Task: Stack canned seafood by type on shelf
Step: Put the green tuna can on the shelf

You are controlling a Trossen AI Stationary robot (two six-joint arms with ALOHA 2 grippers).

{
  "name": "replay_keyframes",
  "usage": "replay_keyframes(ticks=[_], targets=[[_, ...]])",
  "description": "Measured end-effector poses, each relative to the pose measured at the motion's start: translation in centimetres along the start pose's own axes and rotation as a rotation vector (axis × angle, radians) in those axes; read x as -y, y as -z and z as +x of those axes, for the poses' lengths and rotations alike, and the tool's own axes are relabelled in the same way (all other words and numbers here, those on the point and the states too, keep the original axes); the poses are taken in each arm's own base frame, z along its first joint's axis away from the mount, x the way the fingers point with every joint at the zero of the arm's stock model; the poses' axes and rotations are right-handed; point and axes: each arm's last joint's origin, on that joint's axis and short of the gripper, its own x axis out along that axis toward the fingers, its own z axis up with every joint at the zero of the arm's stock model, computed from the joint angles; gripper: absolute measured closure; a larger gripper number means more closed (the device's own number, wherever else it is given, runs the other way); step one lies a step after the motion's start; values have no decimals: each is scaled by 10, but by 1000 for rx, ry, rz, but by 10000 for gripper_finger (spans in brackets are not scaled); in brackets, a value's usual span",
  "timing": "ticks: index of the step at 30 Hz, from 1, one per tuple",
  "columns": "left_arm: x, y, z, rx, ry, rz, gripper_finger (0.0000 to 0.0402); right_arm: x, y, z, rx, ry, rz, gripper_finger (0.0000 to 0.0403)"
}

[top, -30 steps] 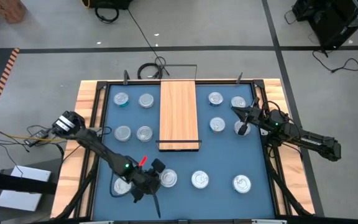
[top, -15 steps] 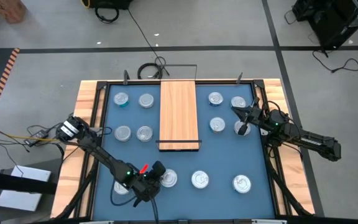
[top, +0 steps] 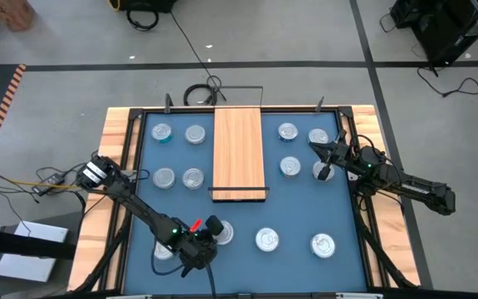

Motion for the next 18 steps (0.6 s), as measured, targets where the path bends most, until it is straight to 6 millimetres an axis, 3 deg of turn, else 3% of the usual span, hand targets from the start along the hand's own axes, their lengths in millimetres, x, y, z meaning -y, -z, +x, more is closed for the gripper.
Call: replay_keyframes(ticks=[10,18], targets=[[-34,-20,-23,14,188,-219,400,0,0,0,0,0,0,371],[-68,-16,-22,89,385,-487,401,0,0,0,0,0,0,375]])
